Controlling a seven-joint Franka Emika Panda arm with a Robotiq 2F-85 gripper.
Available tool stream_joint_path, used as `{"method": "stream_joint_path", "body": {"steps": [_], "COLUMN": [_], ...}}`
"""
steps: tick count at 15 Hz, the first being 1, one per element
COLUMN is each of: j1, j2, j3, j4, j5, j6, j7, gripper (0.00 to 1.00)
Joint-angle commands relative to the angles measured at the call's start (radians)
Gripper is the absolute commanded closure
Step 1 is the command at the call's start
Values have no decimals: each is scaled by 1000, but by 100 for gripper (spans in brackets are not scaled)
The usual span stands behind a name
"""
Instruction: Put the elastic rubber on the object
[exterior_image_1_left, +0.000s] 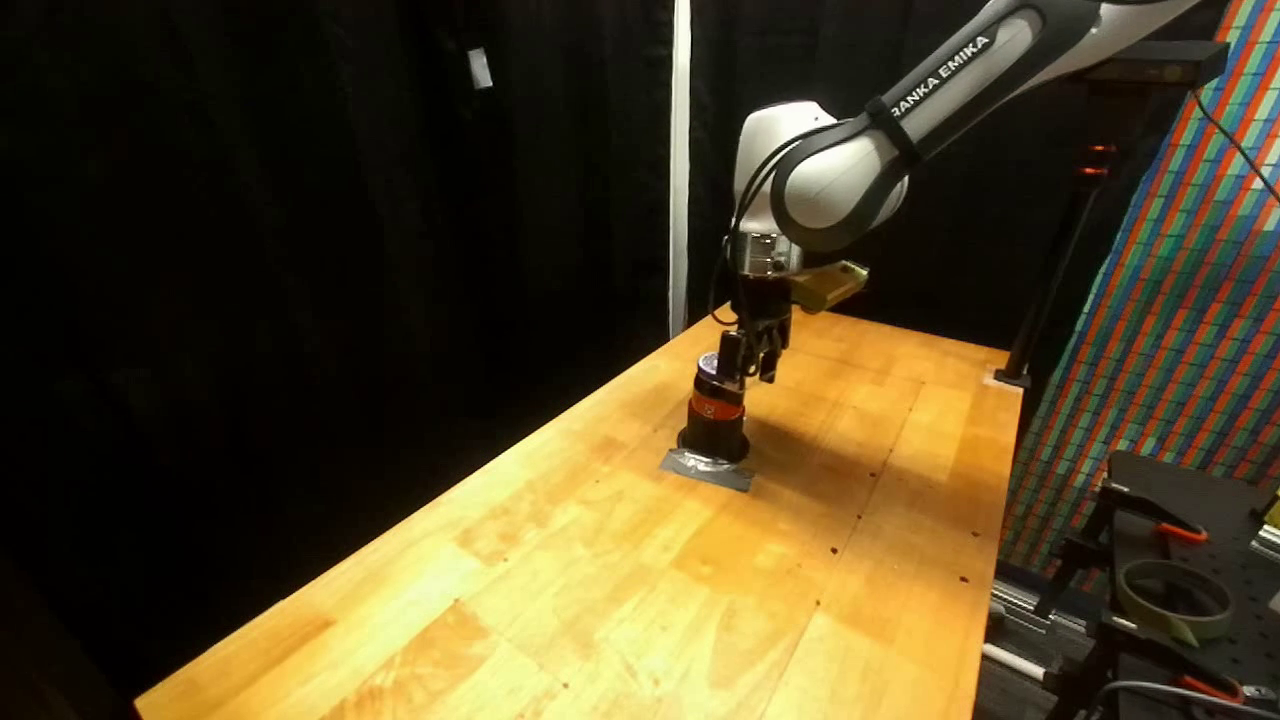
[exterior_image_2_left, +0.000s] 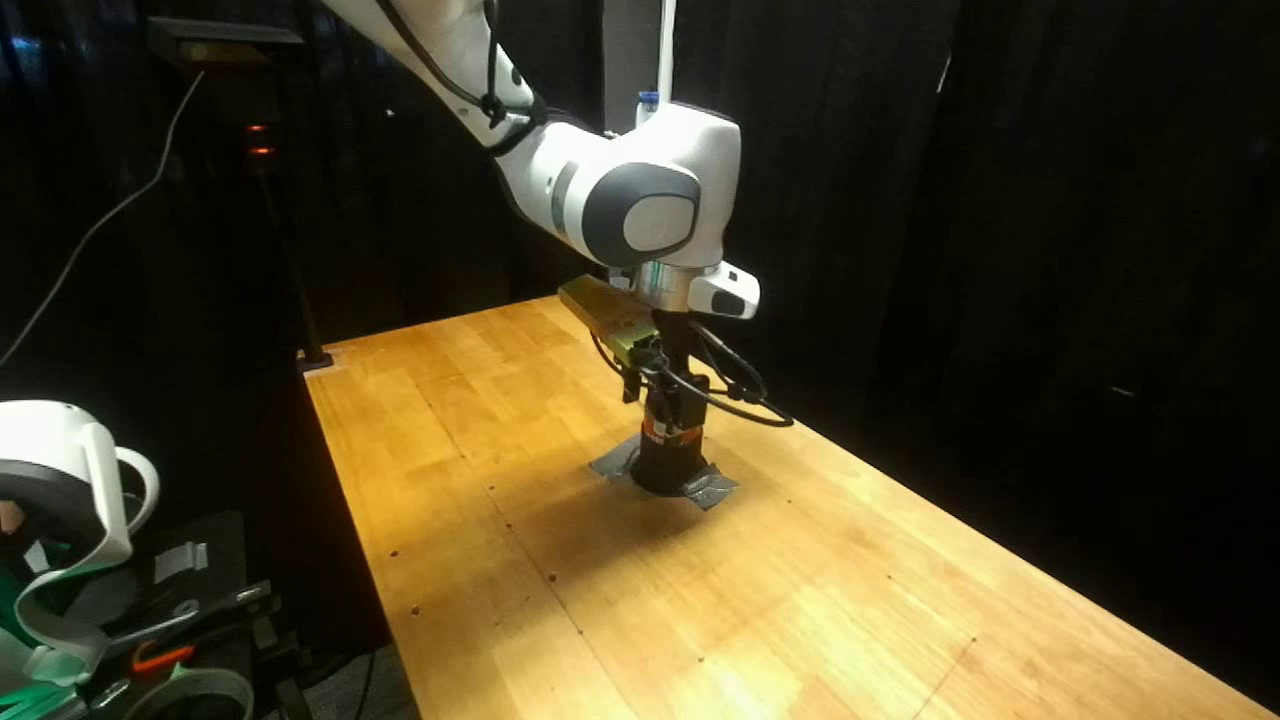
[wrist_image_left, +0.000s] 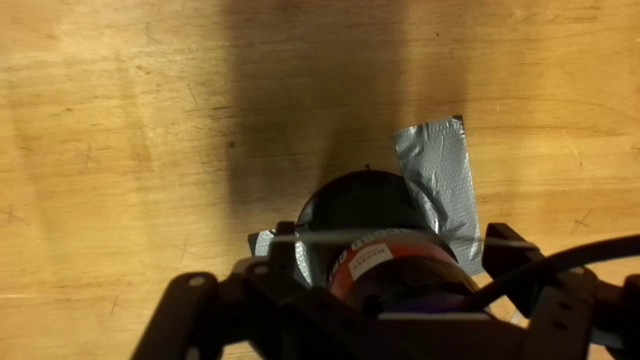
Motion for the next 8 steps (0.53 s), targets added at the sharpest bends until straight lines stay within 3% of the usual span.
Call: {"method": "stream_joint_path", "body": {"steps": [1, 8], "j1": [-1, -6], "j2": [-89, -151], "j3": [-4, 4], "j4": [-139, -259], "j5": [10, 20], "j6": [107, 322], "j7": [-21, -31], "gripper": [32, 87]}}
